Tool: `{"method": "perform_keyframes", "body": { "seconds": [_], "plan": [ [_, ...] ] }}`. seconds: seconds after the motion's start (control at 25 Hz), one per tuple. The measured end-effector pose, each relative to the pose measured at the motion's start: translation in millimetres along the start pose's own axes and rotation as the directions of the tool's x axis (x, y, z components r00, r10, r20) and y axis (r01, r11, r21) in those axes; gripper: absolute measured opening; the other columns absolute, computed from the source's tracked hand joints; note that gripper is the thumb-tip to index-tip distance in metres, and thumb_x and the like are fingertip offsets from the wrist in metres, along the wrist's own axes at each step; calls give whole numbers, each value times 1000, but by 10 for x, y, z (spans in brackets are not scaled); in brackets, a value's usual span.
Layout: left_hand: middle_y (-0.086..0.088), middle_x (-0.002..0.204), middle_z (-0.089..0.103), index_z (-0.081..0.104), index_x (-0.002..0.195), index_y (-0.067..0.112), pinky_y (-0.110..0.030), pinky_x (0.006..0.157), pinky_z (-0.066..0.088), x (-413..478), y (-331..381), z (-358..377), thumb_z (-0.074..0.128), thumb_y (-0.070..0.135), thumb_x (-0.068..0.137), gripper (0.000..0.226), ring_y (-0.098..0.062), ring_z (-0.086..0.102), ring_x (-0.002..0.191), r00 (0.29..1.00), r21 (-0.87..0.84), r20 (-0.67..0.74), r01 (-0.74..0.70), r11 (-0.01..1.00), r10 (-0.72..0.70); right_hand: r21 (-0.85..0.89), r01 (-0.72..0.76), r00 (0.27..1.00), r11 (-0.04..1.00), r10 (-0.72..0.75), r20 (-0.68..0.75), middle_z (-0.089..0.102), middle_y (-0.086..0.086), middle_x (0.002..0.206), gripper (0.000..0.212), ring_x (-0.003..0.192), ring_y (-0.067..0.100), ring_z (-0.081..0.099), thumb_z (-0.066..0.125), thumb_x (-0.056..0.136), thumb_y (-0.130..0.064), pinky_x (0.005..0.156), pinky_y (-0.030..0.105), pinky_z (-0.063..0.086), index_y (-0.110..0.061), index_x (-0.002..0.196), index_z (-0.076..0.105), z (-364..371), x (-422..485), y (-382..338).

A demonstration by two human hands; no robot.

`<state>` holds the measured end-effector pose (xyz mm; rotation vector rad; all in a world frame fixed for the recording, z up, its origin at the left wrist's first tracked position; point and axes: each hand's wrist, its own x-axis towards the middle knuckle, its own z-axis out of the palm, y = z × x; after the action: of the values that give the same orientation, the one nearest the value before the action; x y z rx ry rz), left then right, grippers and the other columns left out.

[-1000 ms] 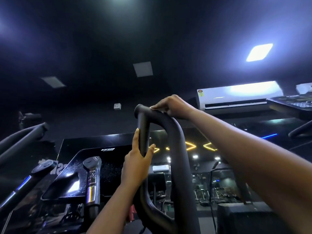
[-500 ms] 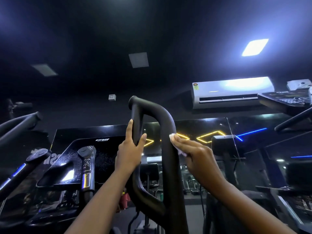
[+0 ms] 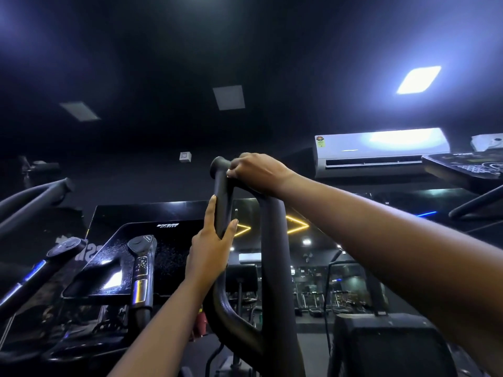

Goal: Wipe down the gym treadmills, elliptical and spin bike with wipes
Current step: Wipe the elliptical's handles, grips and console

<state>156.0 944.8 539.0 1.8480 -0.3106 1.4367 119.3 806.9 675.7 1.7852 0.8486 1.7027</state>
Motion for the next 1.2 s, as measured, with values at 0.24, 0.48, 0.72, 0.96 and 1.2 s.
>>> {"method": "perform_keyframes", "body": {
  "seconds": [0.24,0.48,0.72,0.96,1.2],
  "plan": [
    [-3,87,57,1,144,54,-51,71,57,-17,22,-14,46,53,93,69,-25,64,69,1000,15,12,-11,1000,11,-295,-16,995,955,-13,-96,66,-3,86,28,74,11,63,47,82,-12,45,17,38,-18,85,74,107,-487,-175],
    [-12,104,58,-1,139,61,-50,80,54,-12,17,4,44,61,89,67,-33,64,86,1000,60,-6,31,998,-30,-205,-120,983,971,88,-160,65,3,78,47,58,10,54,28,72,-2,37,18,32,-8,79,74,125,-1285,-657],
    [-10,98,62,2,142,57,-49,79,54,-30,49,-18,44,58,91,66,-30,65,81,999,44,-14,33,999,-32,22,-15,995,1000,17,-94,65,0,99,41,84,17,62,32,86,-3,50,22,44,-12,103,68,-217,-1141,-464],
    [2,86,57,3,146,52,-47,69,57,-80,121,-64,45,53,93,67,-23,64,61,1000,9,16,10,1000,-11,-98,-69,996,993,74,55,55,7,112,29,99,22,56,39,94,-2,61,24,39,-7,112,60,-119,-735,-285],
    [-7,99,55,-1,143,58,-42,69,59,-144,145,-59,43,59,91,68,-25,67,52,998,48,32,43,998,-45,11,-90,971,996,90,-220,55,-3,61,38,47,9,50,31,67,-4,34,18,32,-8,64,70,-23,-1408,-718]
  ]
}}
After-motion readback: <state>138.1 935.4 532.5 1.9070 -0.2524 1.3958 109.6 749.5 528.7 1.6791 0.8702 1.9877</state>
